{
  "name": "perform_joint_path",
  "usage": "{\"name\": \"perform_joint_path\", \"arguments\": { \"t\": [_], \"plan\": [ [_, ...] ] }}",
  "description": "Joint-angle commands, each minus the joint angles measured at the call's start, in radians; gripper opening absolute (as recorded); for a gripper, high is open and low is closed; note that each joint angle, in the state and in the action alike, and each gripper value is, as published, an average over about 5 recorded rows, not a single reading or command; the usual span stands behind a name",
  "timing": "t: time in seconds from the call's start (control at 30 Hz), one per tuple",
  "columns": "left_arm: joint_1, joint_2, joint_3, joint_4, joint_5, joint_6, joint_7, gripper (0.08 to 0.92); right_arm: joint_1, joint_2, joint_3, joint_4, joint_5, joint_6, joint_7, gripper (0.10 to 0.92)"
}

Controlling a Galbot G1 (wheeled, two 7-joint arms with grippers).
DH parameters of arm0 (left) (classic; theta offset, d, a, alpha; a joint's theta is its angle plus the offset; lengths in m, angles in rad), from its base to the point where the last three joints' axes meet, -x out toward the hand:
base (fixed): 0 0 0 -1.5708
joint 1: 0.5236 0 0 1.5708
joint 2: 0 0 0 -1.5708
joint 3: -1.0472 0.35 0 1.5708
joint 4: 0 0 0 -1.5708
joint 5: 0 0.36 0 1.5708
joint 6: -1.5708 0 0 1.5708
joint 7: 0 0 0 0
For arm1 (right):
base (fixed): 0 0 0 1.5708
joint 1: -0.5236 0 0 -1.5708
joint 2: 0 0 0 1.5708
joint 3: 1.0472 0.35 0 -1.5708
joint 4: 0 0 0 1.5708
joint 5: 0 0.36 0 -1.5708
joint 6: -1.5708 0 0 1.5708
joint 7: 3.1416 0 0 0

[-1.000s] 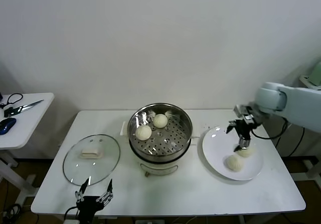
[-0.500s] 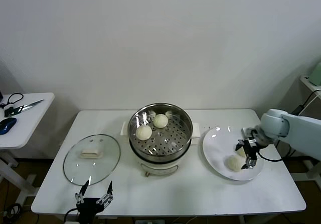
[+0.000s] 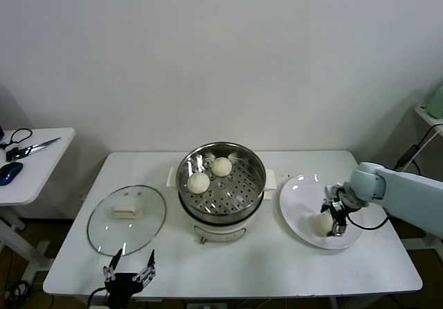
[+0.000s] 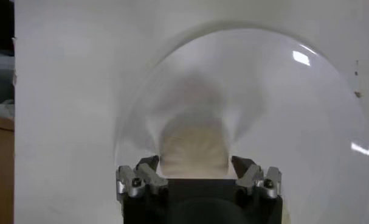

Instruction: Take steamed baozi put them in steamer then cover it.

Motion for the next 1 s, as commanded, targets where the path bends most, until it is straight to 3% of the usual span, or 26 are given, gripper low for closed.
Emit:
{"name": "perform_joint_path", "arguments": {
  "t": [0.03,0.33,0.5,0.67,0.83,1.0],
  "plan": [
    [0.001,0.001,0.0,0.001,-0.001,0.0,0.0,0.823,-0.021,0.004,0.021,-0.008,-0.01,0.002,-0.016,0.728],
    [0.0,-0.003,0.004,0.001,0.001,-0.002,-0.001,0.823,0.278,0.011,-0.15,0.041,-0.027,0.148,-0.118,0.687],
    [0.0,-0.003,0.003,-0.001,0.003,-0.001,-0.002,0.823,0.661,0.146,-0.342,0.043,0.049,0.371,-0.203,0.687],
    [-0.001,-0.005,0.008,-0.004,0.01,0.001,-0.001,0.823,0.9,0.299,-0.339,0.064,0.075,0.546,-0.263,0.687],
    [0.002,-0.003,0.01,-0.012,0.013,0.001,-0.001,0.823,0.946,0.417,-0.243,0.184,-0.005,0.677,-0.263,0.687],
    [0.005,-0.003,0.006,-0.019,0.012,0.001,-0.001,0.823,0.866,0.513,-0.202,0.323,-0.063,0.682,-0.223,0.687]
  ]
}}
